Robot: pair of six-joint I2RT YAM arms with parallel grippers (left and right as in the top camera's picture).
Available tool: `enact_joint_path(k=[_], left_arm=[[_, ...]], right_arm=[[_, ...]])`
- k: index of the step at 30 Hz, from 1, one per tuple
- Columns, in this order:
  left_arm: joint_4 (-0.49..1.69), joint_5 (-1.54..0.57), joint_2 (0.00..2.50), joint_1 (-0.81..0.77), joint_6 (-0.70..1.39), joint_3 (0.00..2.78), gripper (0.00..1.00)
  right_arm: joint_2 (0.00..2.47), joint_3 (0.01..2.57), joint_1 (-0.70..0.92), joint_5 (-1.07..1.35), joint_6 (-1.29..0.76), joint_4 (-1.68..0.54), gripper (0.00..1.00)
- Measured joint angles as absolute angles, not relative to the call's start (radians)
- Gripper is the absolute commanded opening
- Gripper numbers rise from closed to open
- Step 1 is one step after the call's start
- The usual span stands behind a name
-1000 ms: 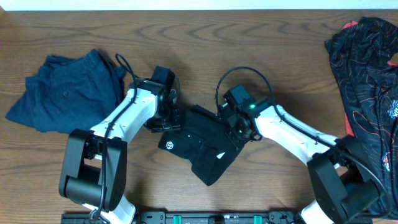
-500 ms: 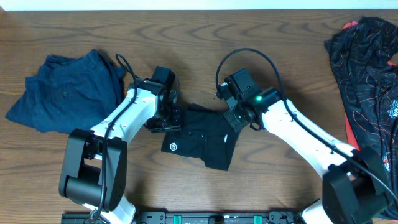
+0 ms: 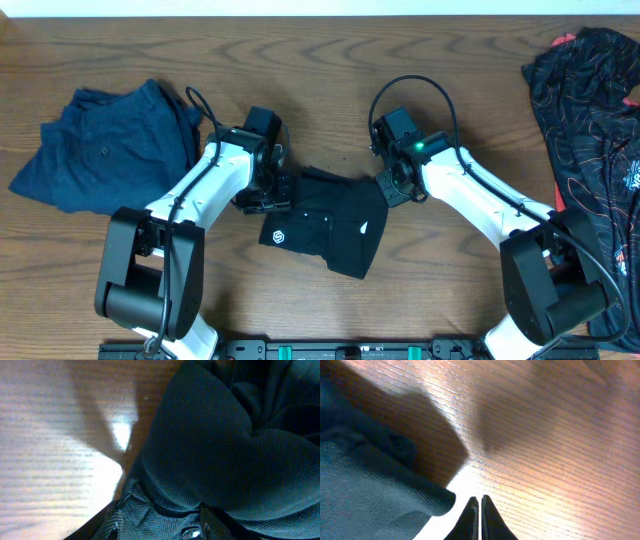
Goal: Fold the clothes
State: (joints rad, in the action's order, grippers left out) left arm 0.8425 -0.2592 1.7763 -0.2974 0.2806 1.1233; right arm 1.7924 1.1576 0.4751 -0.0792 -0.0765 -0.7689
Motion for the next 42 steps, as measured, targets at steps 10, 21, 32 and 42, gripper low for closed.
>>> enact_joint_path(k=[10,21,32,42], left_arm=[[0.712,-0.204,1.577,-0.297,0.288,1.128,0.66],[0.607,-0.181,1.683,-0.297,0.287,1.134,0.66],[0.601,-0.123,1.865,-0.297,0.280,1.134,0.63],[0.824,-0.080,1.883,-0.297,0.309,1.143,0.53]], right_arm=[[1.660,1.158,0.476,0.077,-0.146,-0.793,0.07],[1.701,1.158,0.579,0.302,-0.122,-0.803,0.08],[1.836,1.158,0.643,0.328,-0.126,-0.798,0.09],[1.869,1.158,0.620,0.175,-0.180,-0.710,0.13]])
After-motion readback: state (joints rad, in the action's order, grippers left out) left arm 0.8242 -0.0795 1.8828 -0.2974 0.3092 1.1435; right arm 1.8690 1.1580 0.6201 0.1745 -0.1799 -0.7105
